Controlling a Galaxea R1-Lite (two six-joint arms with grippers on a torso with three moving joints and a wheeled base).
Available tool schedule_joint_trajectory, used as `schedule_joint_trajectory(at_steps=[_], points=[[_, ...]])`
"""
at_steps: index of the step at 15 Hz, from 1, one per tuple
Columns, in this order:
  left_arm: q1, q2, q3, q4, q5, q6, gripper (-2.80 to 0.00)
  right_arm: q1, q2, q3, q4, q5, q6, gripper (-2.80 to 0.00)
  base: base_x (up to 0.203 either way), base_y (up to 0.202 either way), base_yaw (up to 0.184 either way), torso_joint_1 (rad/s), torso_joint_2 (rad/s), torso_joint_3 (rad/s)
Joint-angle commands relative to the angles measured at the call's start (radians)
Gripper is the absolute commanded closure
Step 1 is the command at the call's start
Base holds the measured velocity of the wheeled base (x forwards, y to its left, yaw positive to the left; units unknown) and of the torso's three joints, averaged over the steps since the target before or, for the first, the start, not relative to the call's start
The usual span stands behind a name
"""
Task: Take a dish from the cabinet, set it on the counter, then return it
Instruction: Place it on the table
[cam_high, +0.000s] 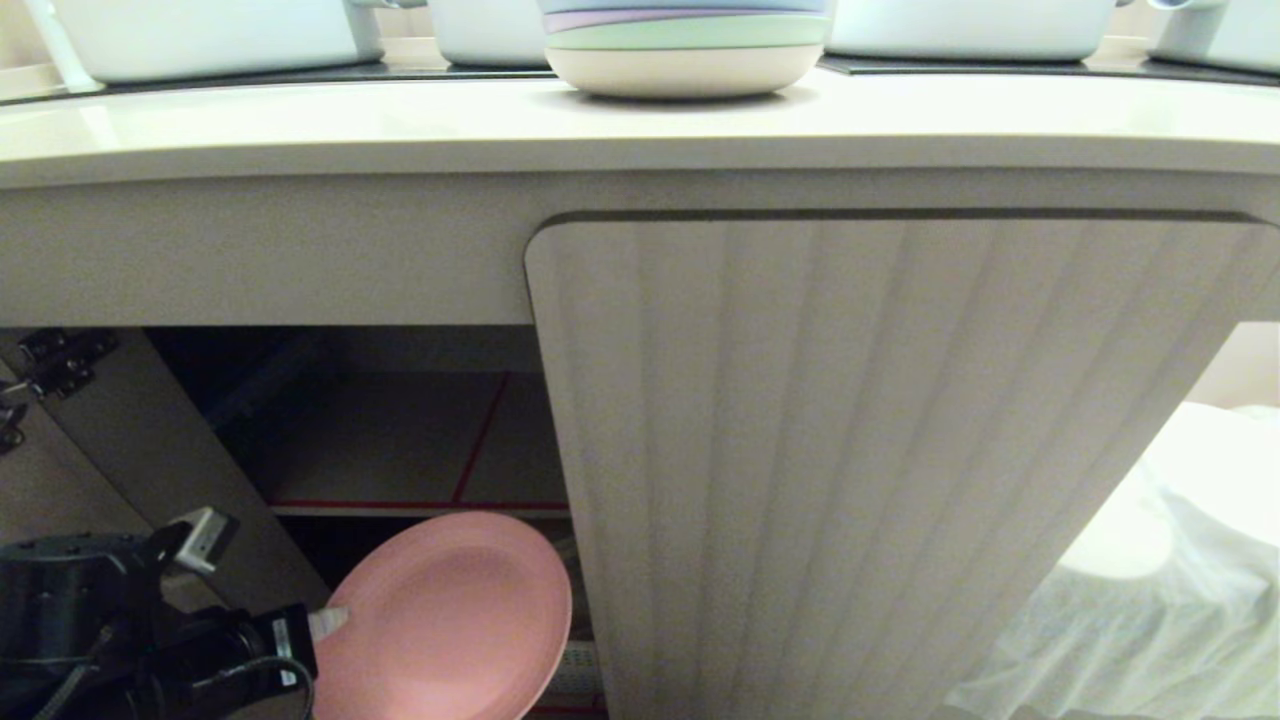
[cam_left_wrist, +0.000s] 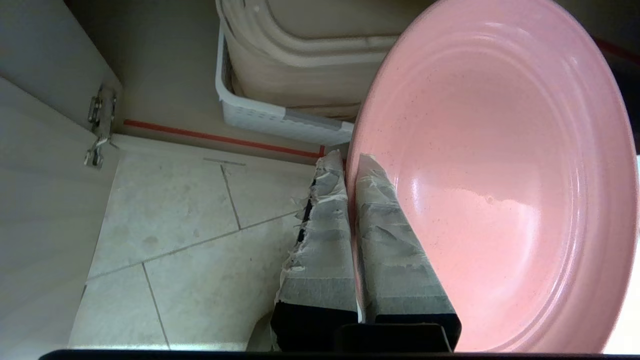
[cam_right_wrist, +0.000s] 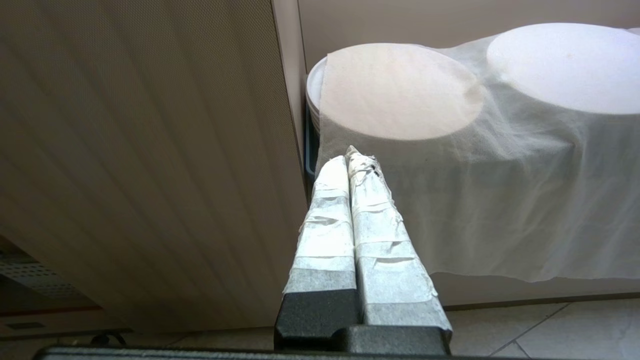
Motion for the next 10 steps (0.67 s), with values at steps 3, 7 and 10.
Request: schedule_joint_trajectory(at_steps=[3, 7, 10], points=[[0.0, -0.025, 0.003, -0.002, -0.015, -0.004, 0.0, 0.0, 0.0, 0.0, -0.001, 0.0, 0.0, 0.0, 0.0, 0.0, 0.0, 0.0, 0.0, 0.0], [0.0, -0.088, 0.006, 0.104, -0.035, -0.003, 0.0, 0.0, 0.0, 0.0, -0.001, 0.0, 0.0, 0.0, 0.0, 0.0, 0.0, 0.0, 0.0, 0.0], [0.001, -0.147, 0.006, 0.176, -0.055, -0.004, 0.0, 0.0, 0.0, 0.0, 0.0, 0.0, 0.0, 0.0, 0.0, 0.0, 0.0, 0.0, 0.0, 0.0]])
